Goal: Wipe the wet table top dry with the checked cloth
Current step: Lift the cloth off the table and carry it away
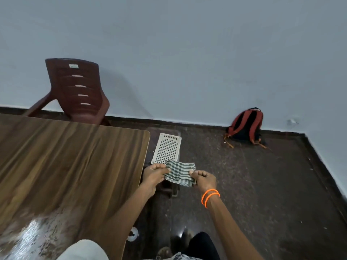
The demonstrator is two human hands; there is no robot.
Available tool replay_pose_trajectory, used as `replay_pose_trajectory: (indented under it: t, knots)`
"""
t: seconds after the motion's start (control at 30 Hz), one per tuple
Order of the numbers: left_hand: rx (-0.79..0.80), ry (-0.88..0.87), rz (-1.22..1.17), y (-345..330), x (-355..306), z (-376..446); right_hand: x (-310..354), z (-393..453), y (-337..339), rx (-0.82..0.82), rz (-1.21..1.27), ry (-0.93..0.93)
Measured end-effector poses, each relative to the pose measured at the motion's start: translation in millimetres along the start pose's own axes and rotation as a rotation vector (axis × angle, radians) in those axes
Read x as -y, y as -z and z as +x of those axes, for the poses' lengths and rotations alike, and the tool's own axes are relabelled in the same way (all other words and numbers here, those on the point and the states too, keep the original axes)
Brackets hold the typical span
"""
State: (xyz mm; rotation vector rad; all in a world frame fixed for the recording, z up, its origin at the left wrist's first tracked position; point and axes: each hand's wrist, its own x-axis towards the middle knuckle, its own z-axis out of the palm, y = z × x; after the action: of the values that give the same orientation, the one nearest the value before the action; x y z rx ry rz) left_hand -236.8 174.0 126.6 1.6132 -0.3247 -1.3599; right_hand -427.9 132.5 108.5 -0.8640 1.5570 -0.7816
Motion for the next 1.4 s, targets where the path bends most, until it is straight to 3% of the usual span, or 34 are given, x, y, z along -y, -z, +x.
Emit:
replay_pose_trajectory:
  t: [0.33, 0.57, 0.93, 1.1, 1.4]
  knots:
    - [-0.113, 0.112, 0.029, -34.9, -45.6, 153.8, 50.6, 168.1, -47.8, 0.179, -0.132, -0.065]
    - [-0.201, 0.122, 0.186, -40.7, -56.2, 243.3, 29.5, 262.5, -93.7, 0.216, -0.336, -0.18]
    - [-0.149, 0.181, 0.331, -41.9, 24.9, 371.4, -52.4, 367.2, -156.6, 0.195, -0.588, -0.241]
    - [-0.137, 0.181, 0.338, -34.1, 68.5, 419.1, -84.2, 395.8, -179.8, 0.169, -0.676, -0.163]
    - [-0.132, 0.132, 0.543, -30.5, 80.5, 422.8, -102.4, 398.3, -189.1, 0.167, -0.94, -0.015]
